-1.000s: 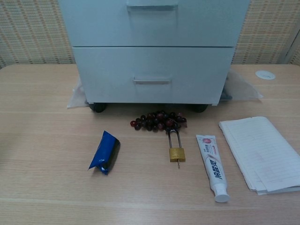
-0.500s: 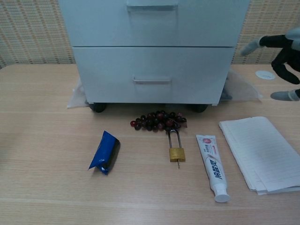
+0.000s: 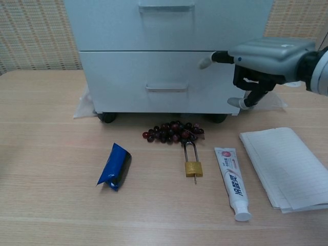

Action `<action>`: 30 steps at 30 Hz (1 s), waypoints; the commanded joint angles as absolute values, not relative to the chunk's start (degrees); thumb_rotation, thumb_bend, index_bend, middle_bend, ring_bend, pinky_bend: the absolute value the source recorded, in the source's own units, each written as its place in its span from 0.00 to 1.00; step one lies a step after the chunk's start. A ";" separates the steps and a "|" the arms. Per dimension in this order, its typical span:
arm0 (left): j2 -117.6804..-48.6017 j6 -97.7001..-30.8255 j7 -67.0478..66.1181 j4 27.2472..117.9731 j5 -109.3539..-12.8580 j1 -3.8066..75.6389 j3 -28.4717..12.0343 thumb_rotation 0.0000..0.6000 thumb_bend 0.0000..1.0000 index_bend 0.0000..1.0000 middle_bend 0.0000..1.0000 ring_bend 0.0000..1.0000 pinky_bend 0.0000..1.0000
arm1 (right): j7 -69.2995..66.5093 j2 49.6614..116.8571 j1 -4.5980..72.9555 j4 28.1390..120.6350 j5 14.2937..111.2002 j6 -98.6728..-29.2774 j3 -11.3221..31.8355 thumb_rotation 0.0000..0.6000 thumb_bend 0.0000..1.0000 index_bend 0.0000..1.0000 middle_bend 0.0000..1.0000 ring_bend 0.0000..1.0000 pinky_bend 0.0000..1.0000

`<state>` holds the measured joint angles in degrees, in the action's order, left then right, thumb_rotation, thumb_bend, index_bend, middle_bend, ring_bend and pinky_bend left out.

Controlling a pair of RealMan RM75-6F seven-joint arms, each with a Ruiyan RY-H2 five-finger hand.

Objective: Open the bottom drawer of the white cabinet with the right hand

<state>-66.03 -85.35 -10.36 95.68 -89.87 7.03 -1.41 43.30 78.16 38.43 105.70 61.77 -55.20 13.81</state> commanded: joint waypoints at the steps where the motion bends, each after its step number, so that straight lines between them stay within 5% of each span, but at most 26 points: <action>1: -66.10 -85.29 -10.22 95.52 -89.92 7.07 -1.36 1.00 0.33 0.06 0.00 0.04 0.13 | 46.03 80.36 40.68 104.27 58.72 -55.22 13.45 1.00 0.33 0.03 0.90 0.97 0.89; 30: -66.52 -84.82 -8.58 93.46 -89.36 7.12 -1.17 1.00 0.33 0.06 0.00 0.04 0.13 | 50.39 86.86 52.19 99.25 45.40 -56.29 10.66 1.00 0.33 0.04 0.91 0.98 0.90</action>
<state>-66.53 -84.82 -8.58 93.46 -89.35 7.12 -1.17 50.33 86.80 51.99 99.30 45.60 -56.24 10.78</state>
